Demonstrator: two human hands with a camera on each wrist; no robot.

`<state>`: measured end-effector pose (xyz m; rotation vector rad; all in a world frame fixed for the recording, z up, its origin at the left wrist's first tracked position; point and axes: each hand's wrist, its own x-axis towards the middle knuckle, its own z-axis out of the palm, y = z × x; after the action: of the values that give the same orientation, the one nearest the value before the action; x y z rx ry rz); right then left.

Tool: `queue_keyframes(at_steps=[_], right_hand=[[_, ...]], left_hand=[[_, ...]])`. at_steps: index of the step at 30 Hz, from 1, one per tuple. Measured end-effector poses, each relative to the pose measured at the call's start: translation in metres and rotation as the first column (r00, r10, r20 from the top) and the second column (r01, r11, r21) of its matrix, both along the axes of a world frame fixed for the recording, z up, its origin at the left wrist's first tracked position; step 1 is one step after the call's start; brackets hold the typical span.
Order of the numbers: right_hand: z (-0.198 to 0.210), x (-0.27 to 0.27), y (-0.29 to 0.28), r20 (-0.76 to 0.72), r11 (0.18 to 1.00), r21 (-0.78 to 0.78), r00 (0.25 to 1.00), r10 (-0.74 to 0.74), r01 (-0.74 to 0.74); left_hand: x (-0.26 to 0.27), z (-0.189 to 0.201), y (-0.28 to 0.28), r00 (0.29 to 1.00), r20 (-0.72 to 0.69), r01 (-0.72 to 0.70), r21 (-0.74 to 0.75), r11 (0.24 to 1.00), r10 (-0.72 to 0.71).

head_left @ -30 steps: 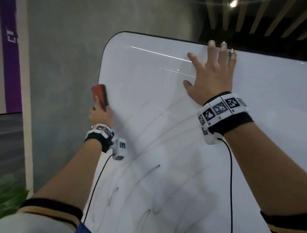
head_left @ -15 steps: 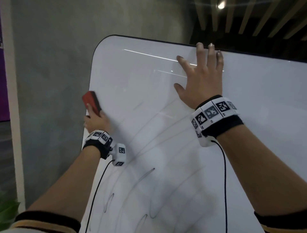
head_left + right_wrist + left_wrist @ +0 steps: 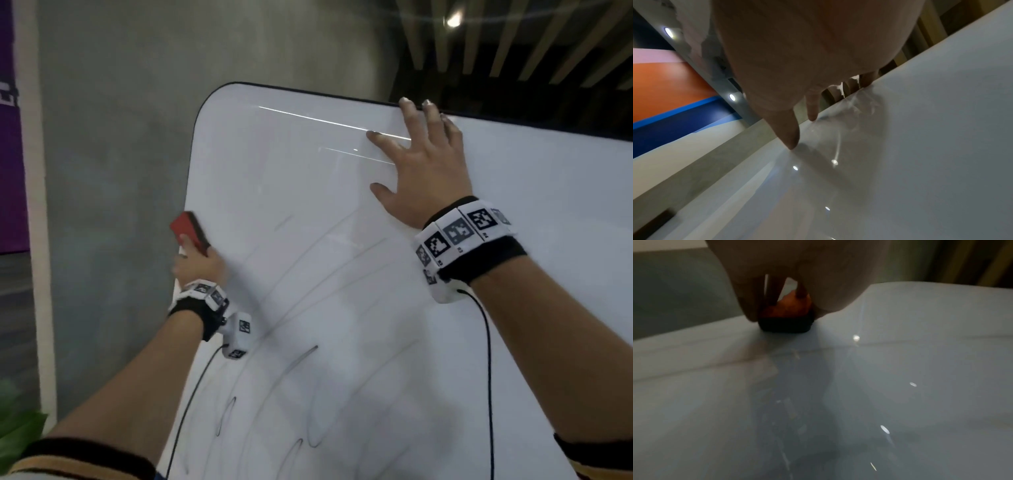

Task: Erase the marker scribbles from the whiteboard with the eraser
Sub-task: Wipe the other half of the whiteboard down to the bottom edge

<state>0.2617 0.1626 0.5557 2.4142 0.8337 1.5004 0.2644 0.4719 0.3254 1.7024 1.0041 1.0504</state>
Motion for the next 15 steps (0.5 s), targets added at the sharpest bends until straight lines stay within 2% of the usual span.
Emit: queue_keyframes(at_steps=[1,2,3,4,5,6,7,8,9,10,11,12,13,14,15], right_hand=[[0.001,-0.001,-0.001,0.004,1.000,-0.005,1.000,-0.003,0.003],[0.001,-0.001,-0.001,0.005,1.000,-0.009,1.000,-0.006,0.006],[0.000,-0.002,0.000,0.006,1.000,-0.009,1.000,-0.008,0.008],[0.000,-0.002,0.002,0.006,1.000,-0.007,1.000,-0.009,0.009],[-0.001,-0.002,0.003,0.003,1.000,-0.007,1.000,-0.007,0.007],[0.000,-0.003,0.002,-0.008,1.000,-0.011,1.000,0.000,0.000],[0.000,-0.004,0.000,-0.025,1.000,-0.020,1.000,0.014,-0.014],[0.001,-0.004,-0.004,-0.041,0.999,-0.027,0.999,0.033,-0.034],[0.001,-0.004,-0.010,-0.051,0.998,-0.034,0.997,0.055,-0.057],[-0.001,-0.004,-0.018,-0.049,0.997,-0.040,0.996,0.071,-0.073],[-0.004,-0.004,-0.026,-0.031,0.996,-0.044,0.997,0.070,-0.072],[-0.008,-0.004,-0.035,-0.005,0.998,-0.038,0.998,0.056,-0.056],[-0.015,-0.004,-0.042,0.023,0.999,-0.017,0.999,0.039,-0.038],[-0.021,-0.004,-0.048,0.047,1.000,0.009,0.999,0.027,-0.027],[-0.028,-0.005,-0.053,0.063,0.999,0.035,0.998,0.024,-0.026]], left_hand=[[-0.002,0.005,-0.012,0.998,0.052,0.022,0.180,0.983,-0.031],[-0.003,0.012,-0.026,0.989,0.116,0.048,0.374,0.926,-0.097],[-0.003,0.021,-0.040,0.972,0.160,0.060,0.546,0.835,-0.175],[-0.003,0.030,-0.052,0.957,0.178,0.058,0.654,0.754,-0.228],[-0.002,0.039,-0.058,0.951,0.189,0.051,0.688,0.724,-0.246],[0.001,0.046,-0.056,0.954,0.201,0.041,0.647,0.761,-0.223],[0.003,0.050,-0.051,0.966,0.201,0.031,0.537,0.843,-0.163],[0.005,0.050,-0.043,0.979,0.180,0.024,0.365,0.931,-0.096],[0.005,0.048,-0.036,0.988,0.146,0.015,0.174,0.985,-0.041],[0.003,0.046,-0.036,0.993,0.116,0.007,0.048,0.999,-0.012],[-0.001,0.046,-0.045,0.995,0.103,0.011,0.031,0.999,-0.014],[-0.005,0.046,-0.063,0.992,0.122,0.020,0.119,0.993,-0.035],[-0.009,0.045,-0.088,0.982,0.167,0.040,0.286,0.957,-0.091],[-0.014,0.042,-0.117,0.963,0.194,0.069,0.490,0.869,-0.186],[-0.021,0.038,-0.145,0.941,0.180,0.098,0.668,0.738,-0.287]])
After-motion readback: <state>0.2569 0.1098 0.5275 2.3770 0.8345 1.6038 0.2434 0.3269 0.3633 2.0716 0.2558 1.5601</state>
